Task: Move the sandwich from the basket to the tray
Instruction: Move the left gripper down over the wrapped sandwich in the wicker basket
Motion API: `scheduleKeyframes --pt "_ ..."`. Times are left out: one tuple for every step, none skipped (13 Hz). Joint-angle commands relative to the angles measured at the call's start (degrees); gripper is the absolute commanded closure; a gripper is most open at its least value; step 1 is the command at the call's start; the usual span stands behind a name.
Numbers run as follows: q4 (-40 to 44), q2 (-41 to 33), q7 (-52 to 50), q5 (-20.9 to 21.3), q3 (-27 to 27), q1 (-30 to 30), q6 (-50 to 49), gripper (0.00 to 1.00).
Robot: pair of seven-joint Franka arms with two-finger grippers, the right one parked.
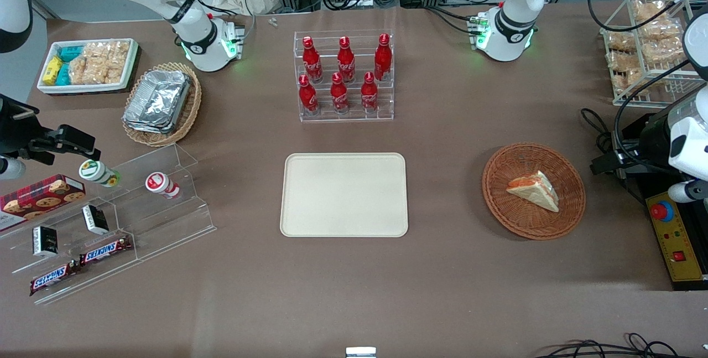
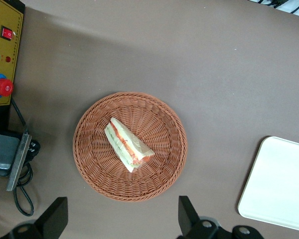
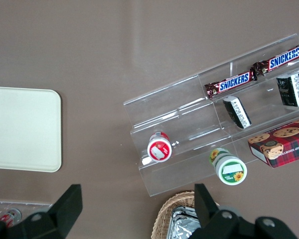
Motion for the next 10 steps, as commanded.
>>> scheduleKeyframes --pt "1.9 0.7 0.3 -0.6 0.1 -0.2 -1.8 0.01" --pt "2.0 0.7 0.2 -0.6 0.1 -0.1 -1.8 0.01" --pt "1.9 0.8 0.1 -0.7 0.1 -0.1 -1.8 0.01" --pt "1.5 1.2 -0.1 -0.5 0.1 -0.2 -1.8 0.01" --pt "1.2 1.5 -0.3 0.0 0.1 -0.3 -1.8 0.01" --pt "0.1 1.9 -1.6 0.1 0.1 -0.3 -1.0 0.01" --pt "-1.4 2.1 -4.5 0.2 0.1 -0.3 0.4 0.02" --pt "-3.9 2.1 -7.9 0.4 0.1 -0.3 3.5 0.02" --pt "-7.0 2.1 -12.3 1.2 0.1 -0.3 8.0 0.02" --pt "-9.9 2.2 -18.0 1.8 0.1 -0.3 11.8 0.02"
